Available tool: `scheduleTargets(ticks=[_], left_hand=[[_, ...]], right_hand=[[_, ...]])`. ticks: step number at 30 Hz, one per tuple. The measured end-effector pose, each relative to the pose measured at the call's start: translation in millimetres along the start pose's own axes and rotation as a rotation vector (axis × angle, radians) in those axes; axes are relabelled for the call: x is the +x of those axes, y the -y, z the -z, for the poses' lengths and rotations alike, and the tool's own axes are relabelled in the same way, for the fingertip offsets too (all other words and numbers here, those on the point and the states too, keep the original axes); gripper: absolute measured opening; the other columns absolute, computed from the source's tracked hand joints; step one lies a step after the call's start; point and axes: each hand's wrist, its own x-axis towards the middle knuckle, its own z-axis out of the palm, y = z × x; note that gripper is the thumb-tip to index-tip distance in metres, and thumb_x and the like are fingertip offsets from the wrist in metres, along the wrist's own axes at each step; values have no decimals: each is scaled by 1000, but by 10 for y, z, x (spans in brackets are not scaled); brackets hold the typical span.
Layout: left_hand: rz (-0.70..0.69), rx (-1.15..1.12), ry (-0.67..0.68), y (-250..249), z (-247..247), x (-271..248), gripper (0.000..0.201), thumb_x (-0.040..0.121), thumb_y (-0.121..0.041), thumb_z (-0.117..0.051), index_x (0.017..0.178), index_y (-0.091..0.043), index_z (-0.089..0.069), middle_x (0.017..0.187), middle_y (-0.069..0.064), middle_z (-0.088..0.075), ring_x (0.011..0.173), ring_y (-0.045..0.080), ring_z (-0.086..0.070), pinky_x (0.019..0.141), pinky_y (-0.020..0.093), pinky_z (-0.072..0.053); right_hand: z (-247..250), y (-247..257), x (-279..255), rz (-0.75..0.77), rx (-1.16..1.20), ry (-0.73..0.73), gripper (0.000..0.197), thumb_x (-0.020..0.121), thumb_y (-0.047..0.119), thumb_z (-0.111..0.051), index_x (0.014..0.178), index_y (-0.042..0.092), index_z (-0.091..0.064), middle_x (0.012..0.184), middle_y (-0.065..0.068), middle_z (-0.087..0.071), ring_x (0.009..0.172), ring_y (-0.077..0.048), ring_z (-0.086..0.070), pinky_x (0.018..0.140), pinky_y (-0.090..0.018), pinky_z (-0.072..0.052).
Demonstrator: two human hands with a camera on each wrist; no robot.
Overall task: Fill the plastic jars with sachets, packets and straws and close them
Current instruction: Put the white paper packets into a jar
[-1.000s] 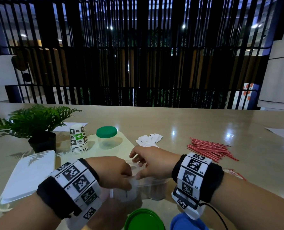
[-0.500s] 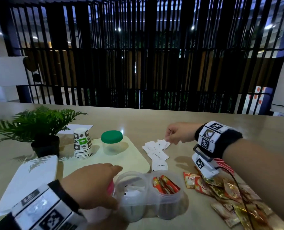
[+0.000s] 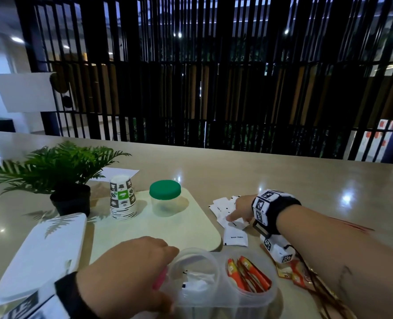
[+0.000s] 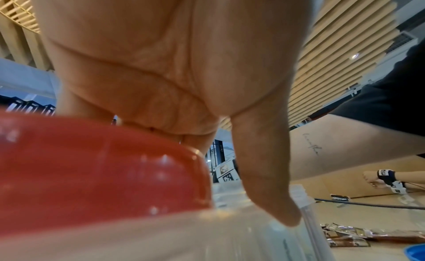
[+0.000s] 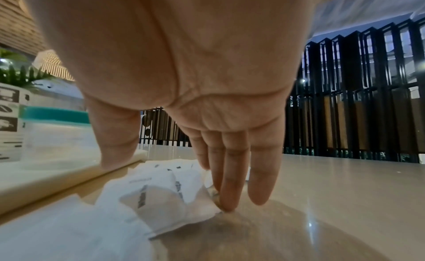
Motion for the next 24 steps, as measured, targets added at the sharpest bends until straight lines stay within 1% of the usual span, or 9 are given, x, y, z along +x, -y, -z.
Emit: scheduleTargets(ticks=[4,8,10,14,17,19,21,22,24], left_hand=[[-14,22,6,33,-27,27,64,75,-63,-64,130,-35,-49,128,-12,-54,118,8,-50,97,31,-46],[-17,21,5,31,-19,22,60,76,-61,-64,128,-35,-50,126,-12,-55,116,8,-50,93,28,-47],[-16,30,9,18,-5,23,64,75,-63,-64,130,-36,-48,127,-12,-54,117,9,-50,95,29,-47],[-1,43,5,-5,25,12,65,73,-65,-65,128,-35,-50,122,-11,-55,114,10,-51,94,31,-47],[7,51,-12,-7,24,-8,66,71,-66,-65,126,-32,-52,119,-10,-56,112,11,-52,93,31,-46],[10,54,-19,-5,16,-14,67,71,-67,-64,126,-32,-51,120,-10,-56,113,11,-51,93,31,-45],[9,57,-23,-6,11,-14,68,70,-69,-64,127,-32,-50,121,-11,-55,114,10,-50,95,31,-44],[9,58,-24,-5,10,-15,69,70,-69,-64,127,-33,-50,122,-11,-55,115,10,-50,95,31,-44],[8,55,-25,-7,13,-17,71,70,-71,-64,128,-33,-49,124,-12,-54,116,9,-49,97,31,-43]], right_hand=[[-161,-248,932,-70,-79,44,56,46,70,-70,69,20,-65,64,10,-65,61,-12,-63,59,-23,-49],[-398,-610,1792,-64,-173,68,29,61,54,-77,67,28,-66,69,16,-67,58,-3,-60,52,-17,-46],[-285,-449,1347,-34,-166,41,22,75,48,-71,73,27,-63,87,8,-70,64,-7,-59,55,-16,-47],[-128,-62,328,14,-88,-54,47,73,53,-64,101,15,-62,98,-4,-65,90,-23,-64,76,-32,-52],[-84,41,70,31,-68,-90,26,87,33,-61,76,11,-53,75,-3,-51,74,-22,-54,58,-24,-42],[8,40,-28,33,-34,-128,26,92,24,-57,70,11,-50,72,-3,-50,82,-25,-54,59,-26,-40],[89,17,-122,77,24,-173,20,93,20,-57,99,2,-63,100,-12,-63,102,-32,-59,72,-32,-47],[125,4,-164,86,29,-182,31,93,19,-57,114,-3,-60,115,-17,-62,110,-34,-58,73,-32,-46],[160,-13,-271,124,46,-135,39,94,19,-56,123,-8,-56,115,-20,-60,103,-32,-59,60,-25,-41]])
